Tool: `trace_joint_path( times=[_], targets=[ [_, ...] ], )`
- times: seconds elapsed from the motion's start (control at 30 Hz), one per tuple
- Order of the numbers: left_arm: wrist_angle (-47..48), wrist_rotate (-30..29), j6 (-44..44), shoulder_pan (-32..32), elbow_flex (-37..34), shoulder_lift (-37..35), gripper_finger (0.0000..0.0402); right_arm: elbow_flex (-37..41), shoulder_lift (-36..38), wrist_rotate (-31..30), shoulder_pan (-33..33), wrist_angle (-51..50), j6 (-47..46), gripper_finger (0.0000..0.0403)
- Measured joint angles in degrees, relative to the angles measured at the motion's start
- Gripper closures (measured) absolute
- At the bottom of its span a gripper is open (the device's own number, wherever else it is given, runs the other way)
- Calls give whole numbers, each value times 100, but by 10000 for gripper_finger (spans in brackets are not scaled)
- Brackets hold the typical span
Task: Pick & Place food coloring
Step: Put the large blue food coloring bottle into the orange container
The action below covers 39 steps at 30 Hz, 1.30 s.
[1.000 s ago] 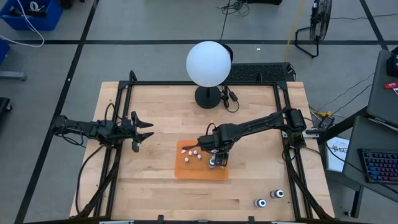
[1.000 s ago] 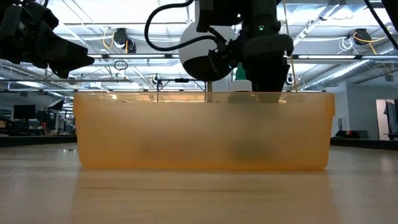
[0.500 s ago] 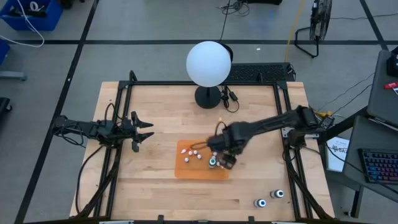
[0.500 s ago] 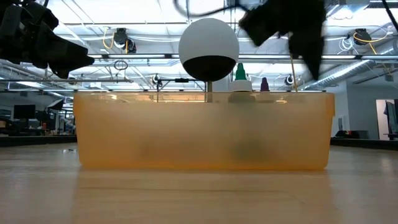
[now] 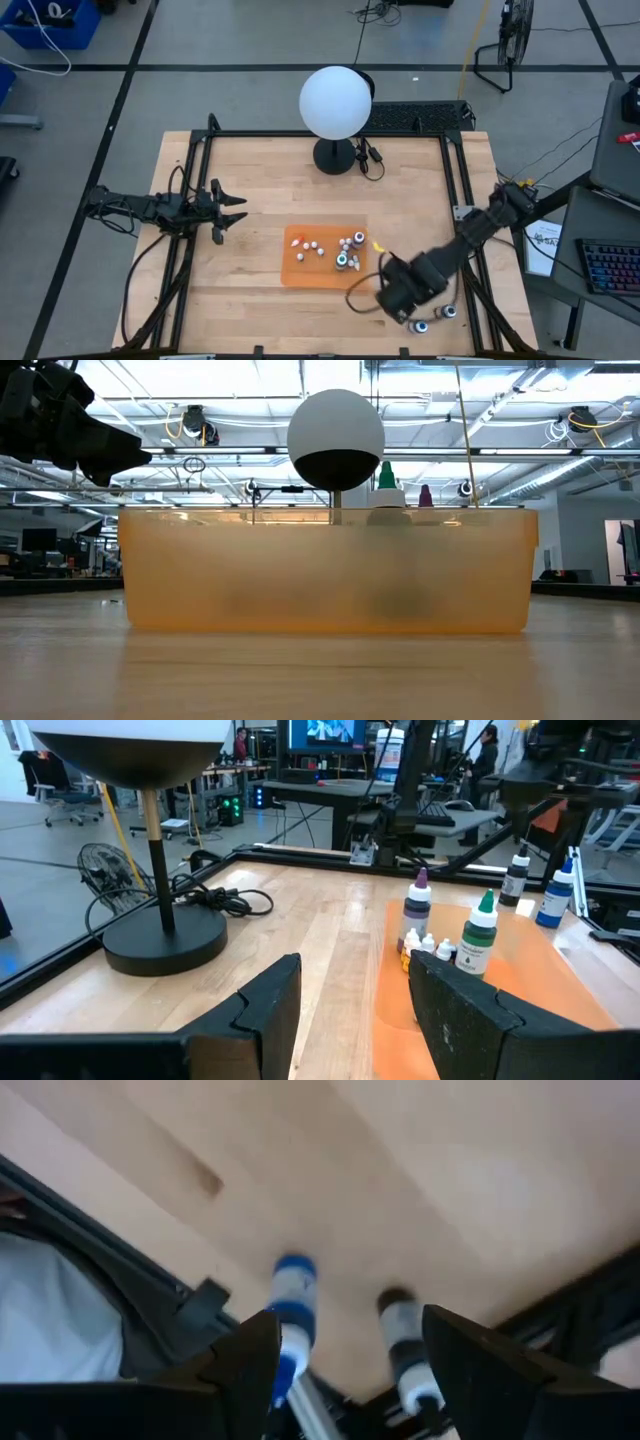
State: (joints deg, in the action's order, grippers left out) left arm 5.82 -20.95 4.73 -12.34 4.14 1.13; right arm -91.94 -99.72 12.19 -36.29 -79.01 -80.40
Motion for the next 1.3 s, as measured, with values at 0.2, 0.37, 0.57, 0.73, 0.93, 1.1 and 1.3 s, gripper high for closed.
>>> trace_joint_path(
  times=[0.2,0.37,0.57,0.73,0.93,1.1,1.3],
  targets=[
    [0,0,0,-2,0,-1,215,2,-2,-168,-650,153,-1185,173],
    [0,0,0,0,0,0,215,329,-9,-354,-913,233,-1280,179],
    [0,0,0,-1,0,0,215,755,-9,-5,-923,1061,-1600,184],
    [0,0,0,0,0,0,215,897,-8,2,-938,1795,-1386,185],
    [0,0,0,-2,0,0,215,1040,-7,-19,-1104,2038,-1607,190],
    [0,0,0,-2,0,0,215,1344,-7,-7,-1190,2339,-1844,191],
    [0,0,0,-1,0,-1,215,1709,-7,59,-1172,3001,-1840,191]
  ],
)
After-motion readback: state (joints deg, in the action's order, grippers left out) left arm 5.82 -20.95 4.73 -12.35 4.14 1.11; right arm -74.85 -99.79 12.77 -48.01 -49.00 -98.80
